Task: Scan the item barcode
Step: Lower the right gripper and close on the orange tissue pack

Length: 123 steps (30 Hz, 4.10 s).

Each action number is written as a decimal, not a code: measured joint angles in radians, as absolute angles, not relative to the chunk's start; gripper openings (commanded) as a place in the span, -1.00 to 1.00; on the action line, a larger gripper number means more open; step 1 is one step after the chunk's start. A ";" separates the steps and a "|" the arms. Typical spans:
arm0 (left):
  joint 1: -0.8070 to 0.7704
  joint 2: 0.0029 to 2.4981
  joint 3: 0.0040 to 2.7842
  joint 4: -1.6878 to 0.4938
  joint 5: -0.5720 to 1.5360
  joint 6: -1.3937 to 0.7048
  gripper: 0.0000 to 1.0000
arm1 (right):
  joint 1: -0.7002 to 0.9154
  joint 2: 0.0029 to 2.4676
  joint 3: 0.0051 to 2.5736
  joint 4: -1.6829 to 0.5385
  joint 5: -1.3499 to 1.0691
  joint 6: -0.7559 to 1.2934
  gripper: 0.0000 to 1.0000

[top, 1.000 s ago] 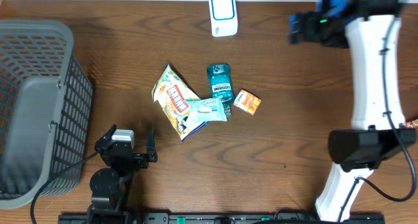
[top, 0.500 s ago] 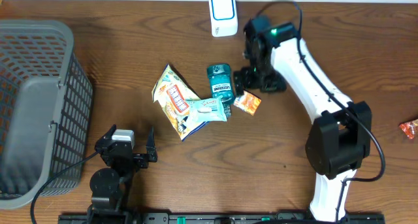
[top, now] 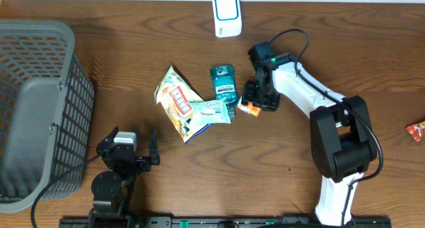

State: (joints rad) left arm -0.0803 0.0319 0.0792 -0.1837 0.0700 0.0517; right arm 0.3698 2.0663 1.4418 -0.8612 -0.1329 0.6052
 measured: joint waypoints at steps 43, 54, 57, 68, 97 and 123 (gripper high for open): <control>-0.080 0.032 0.079 -0.184 0.070 0.052 0.96 | 0.284 1.641 1.326 -1.184 -0.521 0.355 -0.96; -0.080 0.032 0.079 -0.184 0.070 0.052 0.96 | 0.288 1.641 1.324 -1.106 -0.418 0.356 -0.86; -0.080 0.032 0.079 -0.184 0.070 0.052 0.96 | 0.304 1.641 1.292 -1.028 -0.334 0.357 -0.75; -0.080 0.032 0.079 -0.184 0.070 0.052 0.96 | 0.391 1.641 0.939 -0.597 -0.246 0.382 0.65; -0.080 0.032 0.079 -0.184 0.070 0.052 0.96 | 0.331 1.641 0.928 -0.486 -0.200 0.589 -0.28; -0.080 0.032 0.079 -0.184 0.070 0.052 0.96 | 0.284 1.751 0.911 -0.454 -0.401 0.594 -0.97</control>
State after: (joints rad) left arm -0.0803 0.0319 0.0792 -0.1837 0.0696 0.0517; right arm 0.2836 1.7512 0.9112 -0.4538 -0.4007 0.5938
